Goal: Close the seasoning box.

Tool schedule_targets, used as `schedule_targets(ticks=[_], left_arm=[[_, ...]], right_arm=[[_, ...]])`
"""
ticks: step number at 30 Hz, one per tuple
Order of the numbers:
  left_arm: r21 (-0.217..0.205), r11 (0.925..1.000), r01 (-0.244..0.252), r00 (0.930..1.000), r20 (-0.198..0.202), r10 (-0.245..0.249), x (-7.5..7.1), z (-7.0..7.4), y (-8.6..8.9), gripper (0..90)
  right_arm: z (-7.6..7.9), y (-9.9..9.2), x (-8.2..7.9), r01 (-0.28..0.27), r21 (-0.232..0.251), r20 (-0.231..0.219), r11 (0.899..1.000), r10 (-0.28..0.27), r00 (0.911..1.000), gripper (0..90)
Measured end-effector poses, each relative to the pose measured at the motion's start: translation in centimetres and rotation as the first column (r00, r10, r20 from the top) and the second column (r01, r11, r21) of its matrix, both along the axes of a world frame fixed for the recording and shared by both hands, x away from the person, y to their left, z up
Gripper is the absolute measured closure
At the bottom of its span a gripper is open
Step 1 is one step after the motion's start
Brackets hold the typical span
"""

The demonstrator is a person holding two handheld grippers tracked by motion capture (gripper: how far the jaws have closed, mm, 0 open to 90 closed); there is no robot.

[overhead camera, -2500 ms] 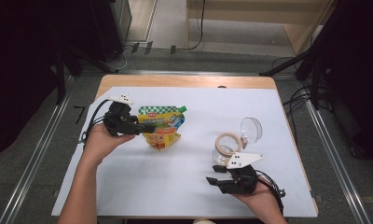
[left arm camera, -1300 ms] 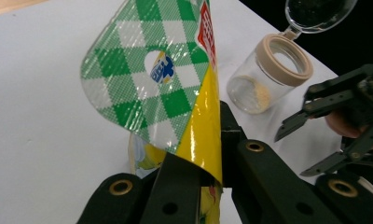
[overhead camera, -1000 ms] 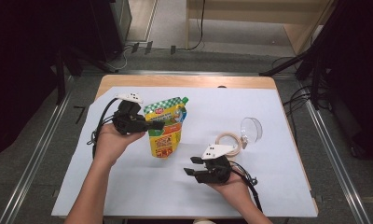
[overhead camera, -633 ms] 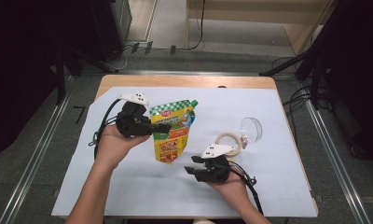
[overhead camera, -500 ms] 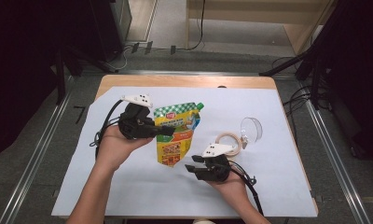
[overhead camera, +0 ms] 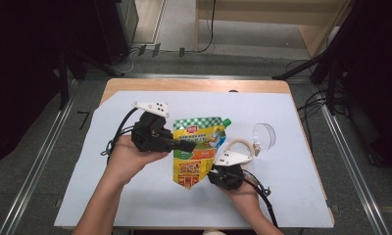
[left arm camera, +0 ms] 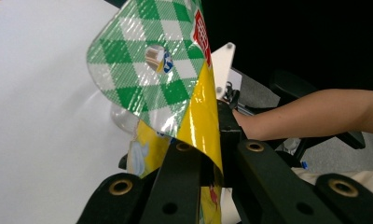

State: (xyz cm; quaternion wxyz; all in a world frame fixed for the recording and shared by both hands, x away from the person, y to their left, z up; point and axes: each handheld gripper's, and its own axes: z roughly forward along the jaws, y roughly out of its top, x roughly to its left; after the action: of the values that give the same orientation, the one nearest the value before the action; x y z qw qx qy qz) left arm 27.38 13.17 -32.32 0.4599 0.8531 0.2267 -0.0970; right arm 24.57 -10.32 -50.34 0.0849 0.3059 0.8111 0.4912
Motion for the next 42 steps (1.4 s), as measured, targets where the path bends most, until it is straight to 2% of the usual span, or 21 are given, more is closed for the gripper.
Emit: schedule_targets(ticks=[1, 3, 5, 7, 9, 14, 18, 22, 27, 30, 36, 42], left_arm=[[0.008, 1.0, -0.004, 1.0, -0.001, 0.004, 0.1, -0.1, 0.0, 90.0], [-0.003, 1.0, -0.008, 0.9999, -0.013, 0.008, 0.2, -0.2, 0.1, 90.0], [-0.017, 0.9997, -0.015, 0.9998, -0.016, 0.015, 0.3, -0.2, 0.3, 90.0], [-0.014, 0.9987, -0.05, 0.9988, -0.004, 0.05, 0.4, -0.2, 0.4, 90.0], [-0.021, 0.9987, -0.046, 0.9989, -0.013, 0.046, 0.6, -0.6, 0.5, 89.2], [0.006, 0.9979, -0.065, 0.9978, -0.016, 0.065, 0.9, -1.1, 0.2, 87.4], [0.0, 0.9973, -0.074, 0.9973, -0.006, 0.074, 1.0, -1.3, -0.3, 84.6], [0.02, 0.9972, -0.071, 0.9974, 0.009, 0.071, 0.9, -1.6, -0.9, 83.1], [0.025, 0.9975, -0.066, 0.9975, 0.025, 0.066, 0.9, -1.9, -1.5, 81.4], [0.021, 0.9974, -0.069, 0.9974, 0.02, 0.069, 1.1, -2.1, -1.6, 80.7], [0.004, 0.9968, -0.08, 0.9968, 0.011, 0.08, 1.1, -2.7, -2.4, 77.6], [0.011, 0.9973, -0.073, 0.9967, 0.036, 0.073, 0.8, -2.8, -3.0, 75.5]], right_arm=[[0.1, 0.0, -0.1, -0.01, 0.007, 0.014, 1.0, 0.01, 0.9999, 78.2], [0.3, 0.3, -0.4, -0.021, -0.004, 0.043, 1.0, 0.022, 0.9988, 76.2], [0.3, 0.4, -0.6, -0.04, 0.0, 0.047, 0.999, 0.04, 0.9981, 76.2], [0.4, 0.4, -0.7, -0.045, 0.002, 0.044, 0.999, 0.044, 0.9981, 75.9], [0.4, 0.5, -0.8, -0.054, -0.008, 0.045, 0.999, 0.054, 0.9975, 75.2], [0.2, 1.0, -1.5, -0.07, -0.061, 0.054, 0.996, 0.073, 0.9959, 73.2], [0.2, 1.4, -2.0, -0.089, -0.068, 0.062, 0.994, 0.093, 0.9937, 73.3], [0.2, 1.5, -2.4, -0.099, -0.077, 0.065, 0.992, 0.104, 0.9925, 73.4], [0.4, 1.6, -2.8, -0.109, -0.069, 0.047, 0.992, 0.112, 0.9926, 73.4], [0.5, 1.8, -3.1, -0.113, -0.077, 0.064, 0.991, 0.118, 0.9909, 73.0], [0.8, 2.1, -3.6, -0.134, -0.065, 0.055, 0.989, 0.138, 0.9889, 72.6], [1.1, 2.4, -4.0, -0.152, -0.042, 0.045, 0.987, 0.154, 0.987, 72.1]])
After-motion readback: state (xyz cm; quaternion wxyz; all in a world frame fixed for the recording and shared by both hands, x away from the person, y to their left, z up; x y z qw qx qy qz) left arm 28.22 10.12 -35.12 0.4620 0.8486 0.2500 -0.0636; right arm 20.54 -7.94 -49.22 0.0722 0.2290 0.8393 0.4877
